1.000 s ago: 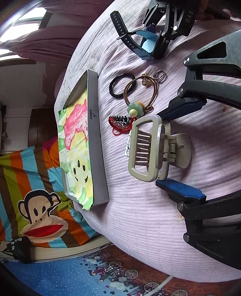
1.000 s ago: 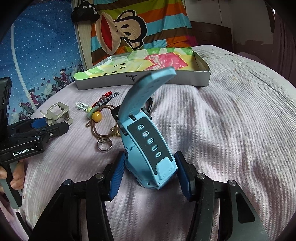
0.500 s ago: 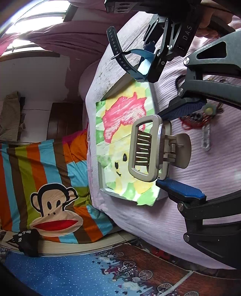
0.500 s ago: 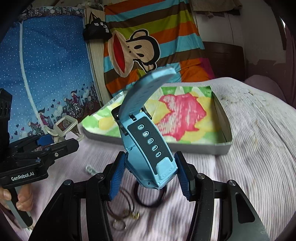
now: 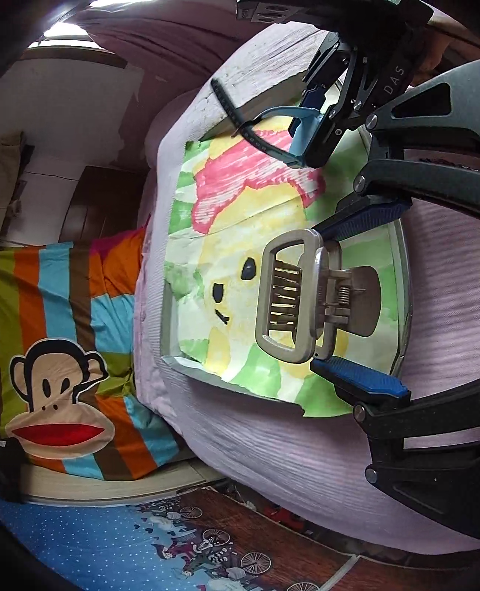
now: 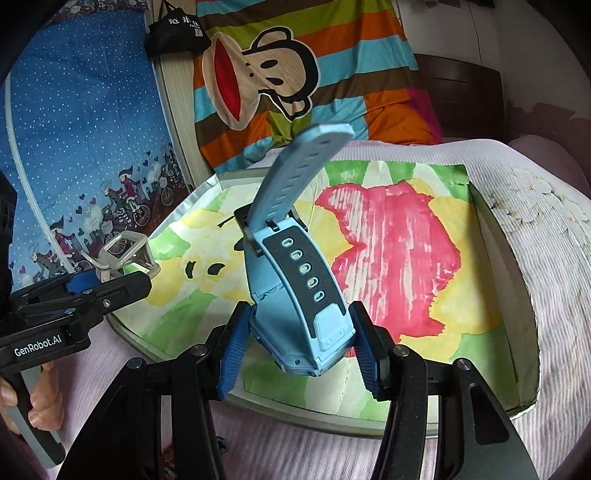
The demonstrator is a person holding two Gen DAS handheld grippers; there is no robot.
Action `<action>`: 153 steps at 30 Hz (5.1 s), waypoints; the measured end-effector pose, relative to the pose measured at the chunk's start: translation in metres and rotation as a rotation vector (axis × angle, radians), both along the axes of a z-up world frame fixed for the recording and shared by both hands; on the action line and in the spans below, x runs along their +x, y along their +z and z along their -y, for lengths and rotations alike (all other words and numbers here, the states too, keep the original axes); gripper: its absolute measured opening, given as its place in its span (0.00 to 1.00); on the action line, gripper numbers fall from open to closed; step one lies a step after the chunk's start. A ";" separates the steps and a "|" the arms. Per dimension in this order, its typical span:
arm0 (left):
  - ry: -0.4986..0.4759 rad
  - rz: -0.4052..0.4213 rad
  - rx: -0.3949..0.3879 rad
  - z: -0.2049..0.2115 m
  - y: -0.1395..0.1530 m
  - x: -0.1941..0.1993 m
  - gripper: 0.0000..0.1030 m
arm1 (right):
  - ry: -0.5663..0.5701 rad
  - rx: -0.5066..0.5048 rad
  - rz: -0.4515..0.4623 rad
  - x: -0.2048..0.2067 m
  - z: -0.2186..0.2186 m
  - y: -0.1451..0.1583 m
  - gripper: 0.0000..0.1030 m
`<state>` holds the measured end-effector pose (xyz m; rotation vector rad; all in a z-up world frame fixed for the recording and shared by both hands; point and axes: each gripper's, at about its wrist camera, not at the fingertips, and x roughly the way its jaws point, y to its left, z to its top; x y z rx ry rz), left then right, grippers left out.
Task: Organize jewelry
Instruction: 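Carry the claw clip and blue watch into the grey tray and release both, then move both tools back toward the remaining jewelry on the bed, then grasp the green-bead cord bracelet with the left tool while the right tool grasps a gold ring, then place the bracelet and gold ring into the tray and open both tools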
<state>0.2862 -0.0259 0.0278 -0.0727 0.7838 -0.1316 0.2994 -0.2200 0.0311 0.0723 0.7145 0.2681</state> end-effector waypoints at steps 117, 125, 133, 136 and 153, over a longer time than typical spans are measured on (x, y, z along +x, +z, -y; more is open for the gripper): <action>-0.264 0.032 -0.130 0.033 -0.047 -0.149 0.24 | 0.218 -0.137 -0.007 -0.171 0.019 -0.042 0.12; -0.228 0.067 -0.157 0.023 -0.045 -0.156 0.23 | 0.225 -0.123 0.030 -0.179 0.021 -0.036 0.12; -0.172 0.113 -0.149 0.017 -0.026 -0.154 0.23 | 0.193 -0.066 0.103 -0.183 0.034 -0.019 0.11; -0.151 0.137 -0.150 0.014 -0.011 -0.147 0.23 | 0.168 -0.029 0.153 -0.180 0.039 -0.004 0.12; -0.001 0.120 -0.105 0.029 0.020 -0.031 0.23 | -0.049 0.055 0.126 -0.059 0.064 0.025 0.12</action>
